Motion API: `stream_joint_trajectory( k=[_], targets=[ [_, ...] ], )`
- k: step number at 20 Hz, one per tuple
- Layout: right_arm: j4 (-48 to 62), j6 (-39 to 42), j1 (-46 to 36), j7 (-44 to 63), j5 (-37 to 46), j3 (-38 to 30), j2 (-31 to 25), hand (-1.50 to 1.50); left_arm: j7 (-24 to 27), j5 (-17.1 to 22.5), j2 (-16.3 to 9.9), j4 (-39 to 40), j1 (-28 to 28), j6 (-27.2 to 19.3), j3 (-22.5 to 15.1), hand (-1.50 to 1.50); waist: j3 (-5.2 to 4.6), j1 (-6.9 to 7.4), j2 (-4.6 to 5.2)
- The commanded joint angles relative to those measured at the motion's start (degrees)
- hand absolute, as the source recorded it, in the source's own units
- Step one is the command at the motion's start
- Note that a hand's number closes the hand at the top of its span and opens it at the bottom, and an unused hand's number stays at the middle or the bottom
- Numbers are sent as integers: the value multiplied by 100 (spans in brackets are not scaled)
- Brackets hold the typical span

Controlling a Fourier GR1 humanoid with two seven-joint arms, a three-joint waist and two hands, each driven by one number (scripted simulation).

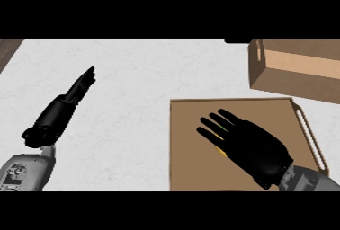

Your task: Pick the lemon from the tray and place it in the cardboard box

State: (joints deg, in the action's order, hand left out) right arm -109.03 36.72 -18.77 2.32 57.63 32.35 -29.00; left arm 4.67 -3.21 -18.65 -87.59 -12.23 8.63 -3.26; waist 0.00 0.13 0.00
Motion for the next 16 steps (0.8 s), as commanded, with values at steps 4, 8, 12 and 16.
stream_joint_trajectory(
  k=[4, 8, 12, 16],
  targets=[
    [586, -135, 78, -739, 333, -256, 187, -150, -91, -115, 69, -76, 34, 180, 225, 0, 0, -1, 0],
    [476, -106, 249, -539, 699, -58, 597, -150, -203, -244, 319, -232, 10, 123, 129, 0, 0, -17, -4],
    [1070, -187, -79, -923, 895, -470, 452, -150, 247, -469, 415, -12, 186, 102, 118, 0, -1, 1, 1],
    [1149, -167, -75, -656, 1304, -354, 895, -150, -463, -307, 411, -309, -175, 281, 253, 0, 0, -5, -2]
  ],
)
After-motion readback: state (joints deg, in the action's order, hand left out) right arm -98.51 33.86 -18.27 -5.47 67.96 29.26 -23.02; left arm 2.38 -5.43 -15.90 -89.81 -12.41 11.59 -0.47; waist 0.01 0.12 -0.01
